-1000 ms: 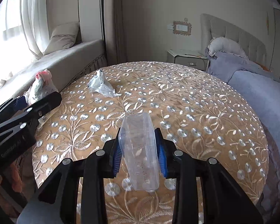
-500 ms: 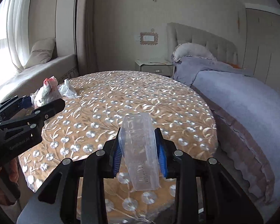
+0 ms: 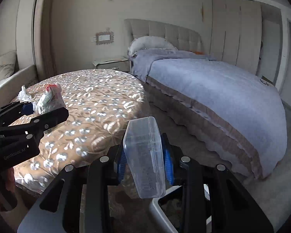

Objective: Collect trash
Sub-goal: 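Carry printed bag and clear box over the white bin and release both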

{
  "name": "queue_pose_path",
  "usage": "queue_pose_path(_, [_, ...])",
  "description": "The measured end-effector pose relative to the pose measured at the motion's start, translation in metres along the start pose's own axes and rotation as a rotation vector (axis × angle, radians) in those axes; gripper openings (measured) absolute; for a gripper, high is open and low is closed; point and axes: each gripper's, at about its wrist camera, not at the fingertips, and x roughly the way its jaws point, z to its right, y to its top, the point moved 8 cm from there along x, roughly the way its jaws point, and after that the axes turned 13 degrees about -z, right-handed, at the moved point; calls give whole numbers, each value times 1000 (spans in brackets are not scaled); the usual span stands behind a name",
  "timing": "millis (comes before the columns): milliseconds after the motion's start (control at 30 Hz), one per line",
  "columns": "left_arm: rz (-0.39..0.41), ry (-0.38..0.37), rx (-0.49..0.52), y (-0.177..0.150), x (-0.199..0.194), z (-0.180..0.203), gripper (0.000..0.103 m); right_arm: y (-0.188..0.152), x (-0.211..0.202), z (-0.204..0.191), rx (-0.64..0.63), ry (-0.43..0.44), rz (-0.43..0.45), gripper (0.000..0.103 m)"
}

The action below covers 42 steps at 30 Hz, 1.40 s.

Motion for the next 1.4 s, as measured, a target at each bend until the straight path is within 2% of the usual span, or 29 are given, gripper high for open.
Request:
queue_pose_path(367, [-127, -131, 200, -14, 82, 109, 56, -44, 26, 88, 190, -52, -79, 35])
queue_pose_path(500, [-166, -179, 238, -19, 104, 135, 56, -52, 34, 104, 217, -55, -98, 35])
queue_pose_path(800, [-274, -231, 331, -39, 157, 178, 57, -76, 64, 143, 284, -58, -157, 35])
queue_pose_path(833, [-291, -248, 338, -42, 164, 183, 62, -78, 67, 147, 289, -59, -164, 35])
queue_pose_path(867, [-308, -266, 343, -43, 170, 188, 72, -80, 70, 150, 294, -58, -169, 35])
queue_pose_path(900, [-321, -271, 351, -45, 177, 192, 98, -81, 73, 153, 298, -61, -173, 35])
queue_pose_path(1200, [-367, -273, 424, -55, 201, 215, 98, -96, 103, 168, 327, -48, -245, 35])
queue_pose_path(1400, [-358, -212, 473, -64, 206, 207, 98, -102, 126, 162, 322, -4, -258, 35])
